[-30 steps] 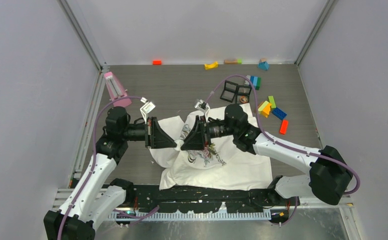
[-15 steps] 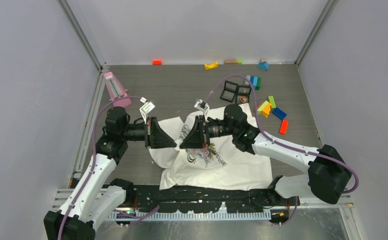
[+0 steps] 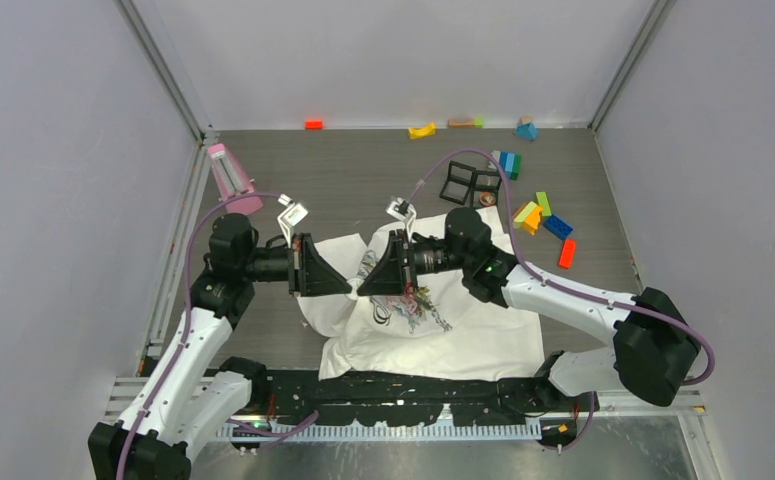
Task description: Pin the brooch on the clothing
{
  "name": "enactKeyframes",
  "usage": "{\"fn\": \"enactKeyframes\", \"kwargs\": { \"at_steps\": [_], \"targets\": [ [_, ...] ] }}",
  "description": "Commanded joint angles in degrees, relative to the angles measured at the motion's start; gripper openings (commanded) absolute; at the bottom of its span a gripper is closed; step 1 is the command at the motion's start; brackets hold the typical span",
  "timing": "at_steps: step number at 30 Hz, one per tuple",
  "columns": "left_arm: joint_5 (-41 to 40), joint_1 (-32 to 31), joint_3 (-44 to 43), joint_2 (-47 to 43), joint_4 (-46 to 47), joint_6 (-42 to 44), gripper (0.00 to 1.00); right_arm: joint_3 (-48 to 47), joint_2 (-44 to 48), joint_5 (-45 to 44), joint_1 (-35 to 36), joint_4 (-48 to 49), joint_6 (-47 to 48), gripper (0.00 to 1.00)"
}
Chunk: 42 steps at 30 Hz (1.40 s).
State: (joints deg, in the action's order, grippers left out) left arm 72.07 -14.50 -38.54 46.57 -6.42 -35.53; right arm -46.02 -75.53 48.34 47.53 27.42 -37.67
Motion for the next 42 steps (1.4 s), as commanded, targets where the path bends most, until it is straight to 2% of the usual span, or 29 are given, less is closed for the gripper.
{"fn": "enactKeyframes", "kwargs": {
  "at_steps": [1,7,24,42],
  "targets": [
    [2.41,-0.44,-0.30,-1.44,2.68,-0.33,0.00,-4.22,-1.63,-5.95,0.28,0.00,0.21,0.10],
    [2.41,-0.49,-0.30,-1.69,2.70,-0.33,0.00,-4.86,-2.47,-7.64,0.28,-1.60,0.23,0.07],
    [2.21,-0.45,-0.31,-1.70,2.56,-0.20,0.00,-2.74,-1.05,-16.16,-0.79,-3.85,0.69,0.06],
    [1.20,-0.44,-0.91,-1.51,-0.18,2.11,0.00,-0.65,0.67,-17.48,-2.06,-3.16,0.93,0.05]
  ]
}}
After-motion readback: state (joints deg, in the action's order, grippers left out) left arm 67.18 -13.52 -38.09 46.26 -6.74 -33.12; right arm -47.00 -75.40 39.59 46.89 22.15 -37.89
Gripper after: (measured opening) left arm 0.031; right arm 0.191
